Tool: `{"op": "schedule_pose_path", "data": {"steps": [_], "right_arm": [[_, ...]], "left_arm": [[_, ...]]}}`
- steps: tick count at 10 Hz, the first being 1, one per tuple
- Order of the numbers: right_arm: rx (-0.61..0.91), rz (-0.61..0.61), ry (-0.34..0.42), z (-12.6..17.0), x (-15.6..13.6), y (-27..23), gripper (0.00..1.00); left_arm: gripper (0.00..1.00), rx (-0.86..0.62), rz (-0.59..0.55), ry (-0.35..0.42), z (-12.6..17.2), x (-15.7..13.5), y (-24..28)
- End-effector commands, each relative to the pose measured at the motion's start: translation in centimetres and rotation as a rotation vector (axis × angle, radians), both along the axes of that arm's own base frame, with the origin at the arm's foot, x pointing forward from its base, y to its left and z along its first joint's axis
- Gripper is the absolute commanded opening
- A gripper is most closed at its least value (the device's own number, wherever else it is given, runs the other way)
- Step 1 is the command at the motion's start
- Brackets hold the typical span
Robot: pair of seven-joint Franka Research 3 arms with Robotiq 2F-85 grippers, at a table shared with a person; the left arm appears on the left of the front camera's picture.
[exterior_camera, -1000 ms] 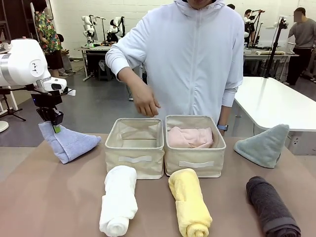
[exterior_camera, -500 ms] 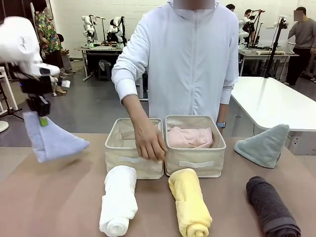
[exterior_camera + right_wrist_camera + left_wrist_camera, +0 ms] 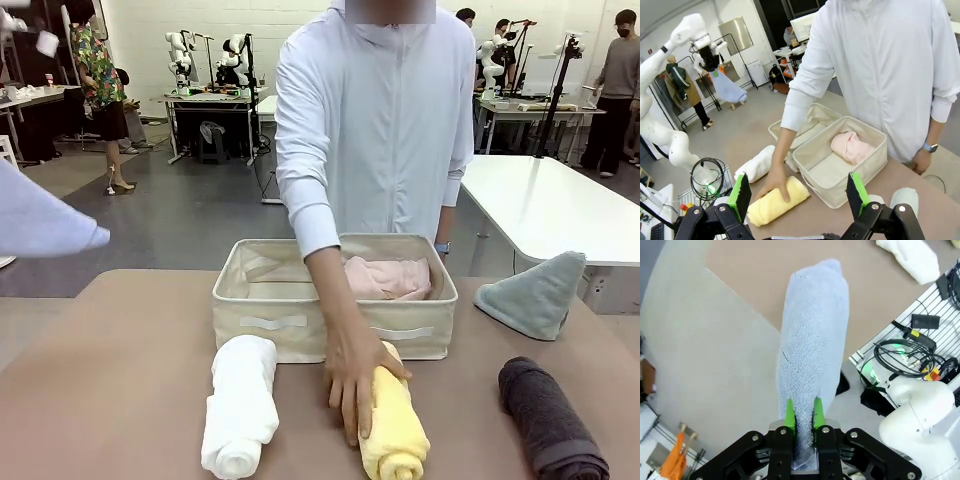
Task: Sort the towels based on their folding style.
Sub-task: Pick up one triangle-folded towel and place it in the left Fabric basket.
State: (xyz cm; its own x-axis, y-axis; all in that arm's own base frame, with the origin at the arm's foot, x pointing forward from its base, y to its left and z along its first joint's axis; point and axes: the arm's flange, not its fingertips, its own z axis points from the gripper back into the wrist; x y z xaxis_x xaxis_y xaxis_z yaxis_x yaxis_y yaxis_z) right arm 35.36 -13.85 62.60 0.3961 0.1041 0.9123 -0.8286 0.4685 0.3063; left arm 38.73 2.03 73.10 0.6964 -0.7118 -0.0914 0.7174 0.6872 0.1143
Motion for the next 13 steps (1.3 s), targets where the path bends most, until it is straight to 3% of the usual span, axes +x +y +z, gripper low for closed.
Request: {"op": "schedule_pose_path", "data": {"steps": [1, 2, 5, 6, 8, 10, 11, 12, 13], "right_arm": [[0.024, 0.006, -0.028, 0.1, 0.2, 0.0, 1.00], [0.024, 0.006, -0.028, 0.1, 0.2, 0.0, 1.00], [0.024, 0.006, -0.028, 0.1, 0.2, 0.0, 1.00], [0.024, 0.006, -0.028, 0.1, 0.2, 0.0, 1.00], [0.024, 0.006, -0.028, 0.1, 0.2, 0.0, 1.00], [0.024, 0.006, -0.028, 0.1, 0.2, 0.0, 1.00], [0.024, 0.006, -0.028, 0.1, 0.2, 0.0, 1.00], [0.024, 0.006, -0.028, 0.1, 0.2, 0.0, 1.00], [0.024, 0.006, -0.028, 0.1, 0.2, 0.0, 1.00]], "left_arm": [[0.05, -0.142, -0.046, -0.091, -1.0, 0.2, 1.0], [0.05, 0.000, 0.000, 0.000, 0.0, 0.0, 0.0], [0.05, 0.000, 0.000, 0.000, 0.0, 0.0, 0.0], [0.15, -0.028, -0.014, -0.015, 0.0, 0.0, 0.2], [0.15, 0.083, -0.373, -0.070, 0.8, -0.5, -9.0], [0.15, 0.226, -0.536, -0.034, 0.1, 0.2, -17.8], [0.15, 0.264, -0.521, -0.005, -0.5, 0.5, -18.4], [0.15, 0.260, -0.494, 0.053, 0.2, -0.6, -15.3], [0.15, 0.207, -0.481, 0.020, 2.0, -4.4, -9.4]]}}
